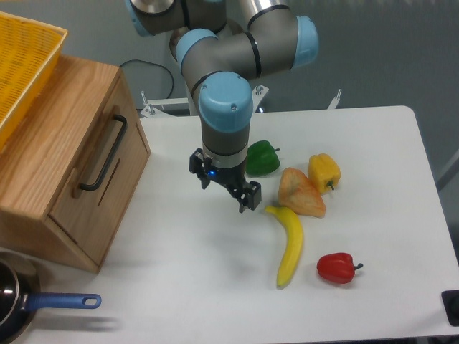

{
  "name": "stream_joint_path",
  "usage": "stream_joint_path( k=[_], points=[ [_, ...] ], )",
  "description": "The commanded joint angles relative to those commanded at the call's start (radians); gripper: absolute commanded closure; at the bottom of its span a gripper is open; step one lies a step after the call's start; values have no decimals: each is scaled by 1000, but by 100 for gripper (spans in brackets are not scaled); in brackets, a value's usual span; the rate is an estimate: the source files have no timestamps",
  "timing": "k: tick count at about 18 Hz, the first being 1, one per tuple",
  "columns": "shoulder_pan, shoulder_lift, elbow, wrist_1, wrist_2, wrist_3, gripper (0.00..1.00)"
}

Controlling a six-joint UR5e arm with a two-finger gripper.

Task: Slide the top drawer open
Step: 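Raise the gripper and move it toward the wooden drawer's black handle, then move the open gripper to the black bar handle of the drawer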

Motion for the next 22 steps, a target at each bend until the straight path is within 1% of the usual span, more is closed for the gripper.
stream_joint_path(
  k=[1,3,7,11,14,19,22],
  points=[
    [-2,2,0,-2,-24,-28,0],
    [-3,3,3,-24,-83,-86,0],
    [-28,20,18,-87,-109,-150,0],
    [-28,41,18,-136,-202,-204,0],
    [-25,48,18,-143,-241,-244,0],
    [-18,71,28,-150,-270,-247,0],
    [-18,77,28,-156,-325,-253,0]
  ],
)
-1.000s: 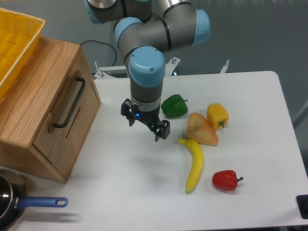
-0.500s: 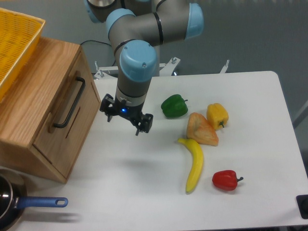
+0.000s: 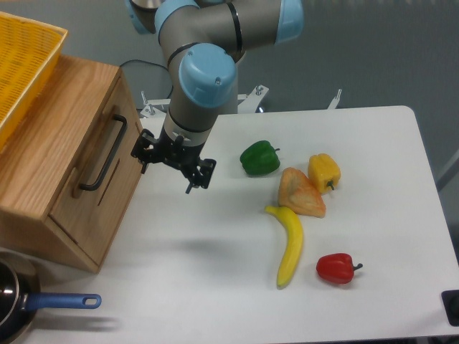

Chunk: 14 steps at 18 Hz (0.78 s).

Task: Slide the top drawer open
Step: 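Move the open gripper to the black bar handle of the drawer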

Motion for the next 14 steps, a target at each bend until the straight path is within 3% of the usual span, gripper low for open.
stream_joint_path(
  k=[14],
  points=[
    [-41,28,-3,-32,-22,-112,0]
  ],
)
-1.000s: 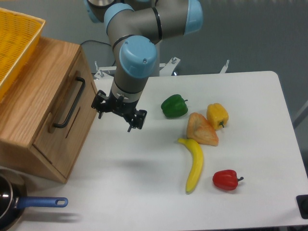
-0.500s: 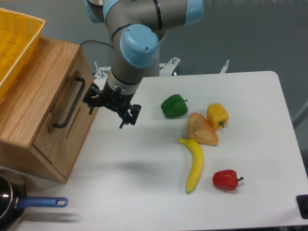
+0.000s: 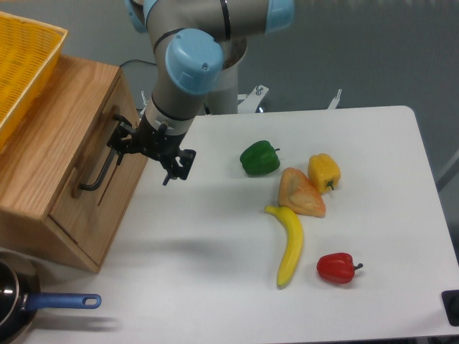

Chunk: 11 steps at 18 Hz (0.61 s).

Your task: Slide the top drawer open

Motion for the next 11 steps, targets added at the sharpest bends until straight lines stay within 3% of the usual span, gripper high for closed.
stream_joint_path(
  k=[5,11],
  points=[
    [-3,28,3,-48,3,-6,0],
    [-21,26,2,-52,20,-8,0]
  ],
)
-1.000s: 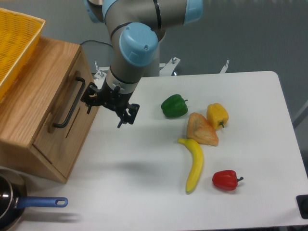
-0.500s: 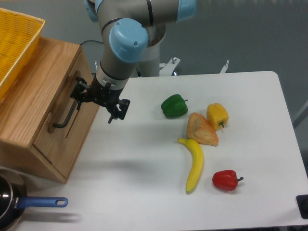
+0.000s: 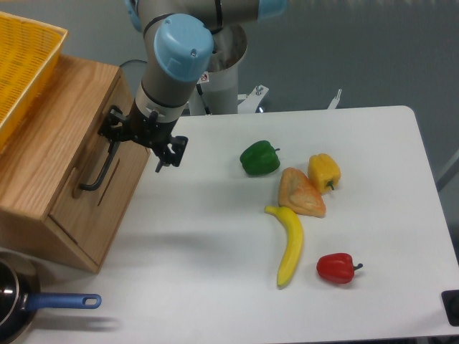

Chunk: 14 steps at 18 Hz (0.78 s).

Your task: Slide the top drawer open

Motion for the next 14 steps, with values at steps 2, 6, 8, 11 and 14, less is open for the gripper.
stream_joint_path(
  k=[2,6,8,11,14],
  points=[
    [-8,0,0,0,2,0,0],
    [-12,-2,-9,2,12,2,0],
    [-21,-6,-9,2,23,2,0],
    [-23,-9,-15,2,29,2,0],
    [-25,-8,-15,0,29,0,0]
  ],
)
